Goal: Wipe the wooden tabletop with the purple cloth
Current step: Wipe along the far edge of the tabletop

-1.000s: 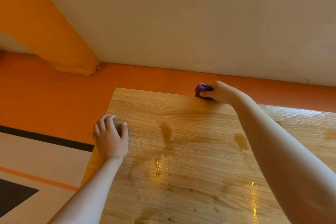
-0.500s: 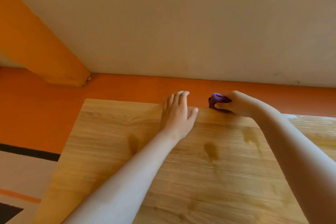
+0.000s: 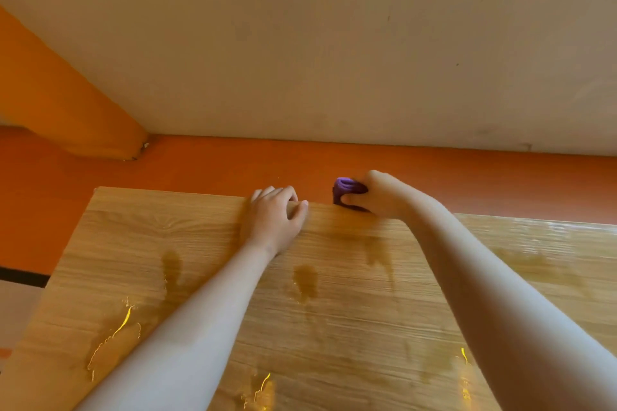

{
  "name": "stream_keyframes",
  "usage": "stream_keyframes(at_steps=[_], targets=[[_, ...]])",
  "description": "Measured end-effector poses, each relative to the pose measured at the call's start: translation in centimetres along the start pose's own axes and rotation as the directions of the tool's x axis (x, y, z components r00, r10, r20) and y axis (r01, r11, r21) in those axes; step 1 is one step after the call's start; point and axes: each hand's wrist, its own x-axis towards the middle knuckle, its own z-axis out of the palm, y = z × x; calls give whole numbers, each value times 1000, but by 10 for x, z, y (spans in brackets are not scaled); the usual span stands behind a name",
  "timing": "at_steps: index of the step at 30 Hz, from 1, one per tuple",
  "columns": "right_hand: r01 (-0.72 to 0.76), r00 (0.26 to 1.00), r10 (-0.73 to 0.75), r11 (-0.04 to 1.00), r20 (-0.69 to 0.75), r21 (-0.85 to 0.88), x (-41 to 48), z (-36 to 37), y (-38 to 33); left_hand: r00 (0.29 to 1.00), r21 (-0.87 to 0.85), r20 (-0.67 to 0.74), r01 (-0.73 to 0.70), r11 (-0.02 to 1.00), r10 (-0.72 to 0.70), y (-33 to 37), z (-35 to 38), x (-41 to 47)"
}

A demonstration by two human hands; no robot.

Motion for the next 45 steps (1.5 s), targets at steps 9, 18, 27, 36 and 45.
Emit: stream_keyframes(at_steps=[9,18,27,36,45], targets=[[86,995,-90,990,34,107,-9,-10,28,999,40,32,26,999,-27,5,-1,1],[-90,995,84,986,53,141,-71,-70,134,1000,41,-11,-11,999,12,-1,3,4],[69,996,-71,996,49,55,-11,-20,43,1000,58,12,9,998,-9,-10,9,6],[-137,988,134,990,72,39,-54,-55,95,1000,26,4,-19,999,18,-11,9,3],[-221,975,221,975,-2,34,-78,-64,111,998,11,-6,-55,998,55,-13,9,1]])
